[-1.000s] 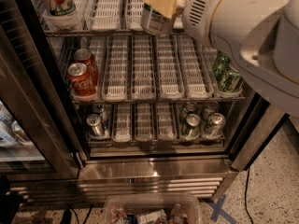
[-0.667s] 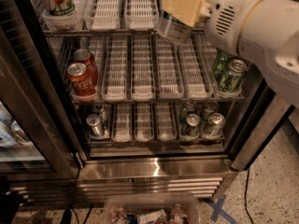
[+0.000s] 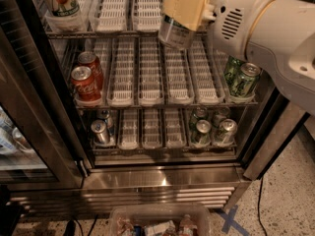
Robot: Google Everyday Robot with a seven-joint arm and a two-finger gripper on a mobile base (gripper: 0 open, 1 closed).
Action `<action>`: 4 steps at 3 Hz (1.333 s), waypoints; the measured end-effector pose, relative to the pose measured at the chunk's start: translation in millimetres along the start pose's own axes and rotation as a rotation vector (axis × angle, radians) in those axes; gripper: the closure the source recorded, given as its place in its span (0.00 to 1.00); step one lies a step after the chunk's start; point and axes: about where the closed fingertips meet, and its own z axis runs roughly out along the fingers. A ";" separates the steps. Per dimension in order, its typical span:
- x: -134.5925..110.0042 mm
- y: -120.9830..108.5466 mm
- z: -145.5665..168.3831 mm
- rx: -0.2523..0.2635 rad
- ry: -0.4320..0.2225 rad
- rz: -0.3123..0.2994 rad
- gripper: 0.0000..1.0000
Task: Pick 7up can from top shelf of fridge
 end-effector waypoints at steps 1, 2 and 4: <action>17.7 10.8 -5.1 -0.029 0.058 0.014 1.00; 53.4 22.1 -28.9 -0.076 0.159 0.130 1.00; 75.5 30.4 -44.8 -0.106 0.222 0.214 1.00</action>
Offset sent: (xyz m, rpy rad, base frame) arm -0.0927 0.0083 -0.0757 0.0996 0.3801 0.2094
